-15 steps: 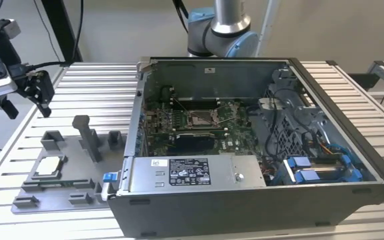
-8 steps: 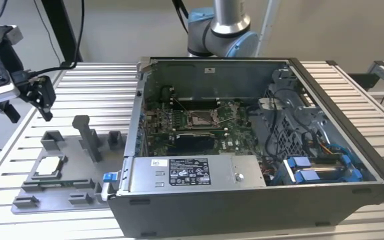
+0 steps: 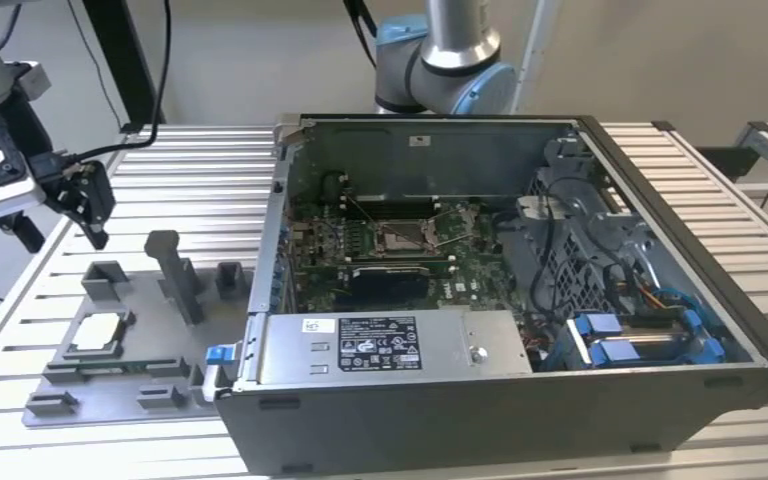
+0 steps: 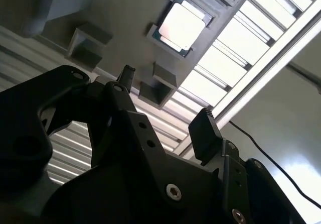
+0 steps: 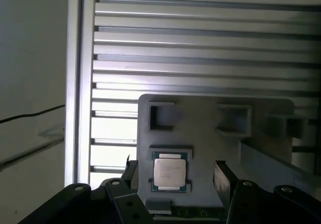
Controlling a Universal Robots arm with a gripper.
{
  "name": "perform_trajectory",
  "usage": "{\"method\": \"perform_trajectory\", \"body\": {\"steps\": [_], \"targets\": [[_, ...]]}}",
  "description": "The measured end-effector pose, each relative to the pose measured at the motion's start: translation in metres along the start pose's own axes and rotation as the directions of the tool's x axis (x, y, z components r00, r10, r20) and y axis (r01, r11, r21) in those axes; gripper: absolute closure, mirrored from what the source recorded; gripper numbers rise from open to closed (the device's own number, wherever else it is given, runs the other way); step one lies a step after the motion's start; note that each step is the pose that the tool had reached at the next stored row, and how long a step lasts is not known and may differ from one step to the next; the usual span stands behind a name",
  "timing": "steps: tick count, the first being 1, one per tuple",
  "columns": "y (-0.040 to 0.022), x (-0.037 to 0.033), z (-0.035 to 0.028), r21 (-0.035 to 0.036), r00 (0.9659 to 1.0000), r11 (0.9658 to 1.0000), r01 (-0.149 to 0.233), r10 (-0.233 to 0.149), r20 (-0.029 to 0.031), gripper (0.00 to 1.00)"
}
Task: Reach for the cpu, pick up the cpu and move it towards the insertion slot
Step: 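Pick up the cpu and move it towards the insertion slot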
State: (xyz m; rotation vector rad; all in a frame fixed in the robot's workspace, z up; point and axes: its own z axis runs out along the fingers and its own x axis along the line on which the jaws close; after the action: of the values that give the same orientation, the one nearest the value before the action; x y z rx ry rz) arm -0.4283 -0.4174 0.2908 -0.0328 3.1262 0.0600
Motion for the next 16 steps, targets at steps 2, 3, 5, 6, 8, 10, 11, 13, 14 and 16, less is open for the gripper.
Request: {"method": "perform_trajectory", "body": {"steps": [2,3,5,6,8,10,11,13,14,16], "targets": [[-0.0001,0.0000,0.0022,0.0006,1.0000,1.0000,0.000,0.000,-0.0006,0.00],[-0.0002,0.0000,0.0032,0.0009,1.0000,1.0000,0.000,0.000,-0.0009,0.00],[-0.0002,0.0000,0.0049,0.0014,1.0000,1.0000,0.000,0.000,-0.0011,0.00],[-0.0003,0.0002,0.0063,0.0035,1.0000,1.0000,0.000,0.000,-0.0012,0.00],[-0.0004,0.0002,0.0093,0.0085,1.0000,1.0000,0.000,0.000,-0.0012,0.00],[-0.0005,0.0004,0.0128,0.0108,1.0000,0.9999,0.000,0.000,-0.0013,0.00],[-0.0006,0.0004,0.0146,0.0109,1.0000,0.9999,0.000,0.000,-0.0013,0.00],[-0.0008,0.0006,0.0180,0.0111,1.0000,0.9999,0.000,0.000,-0.0013,0.00],[-0.0010,0.0006,0.0195,0.0111,1.0000,0.9999,0.000,0.000,-0.0013,0.00],[-0.0015,0.0007,0.0231,0.0110,1.0000,0.9999,0.000,0.000,-0.0012,0.00]]}}
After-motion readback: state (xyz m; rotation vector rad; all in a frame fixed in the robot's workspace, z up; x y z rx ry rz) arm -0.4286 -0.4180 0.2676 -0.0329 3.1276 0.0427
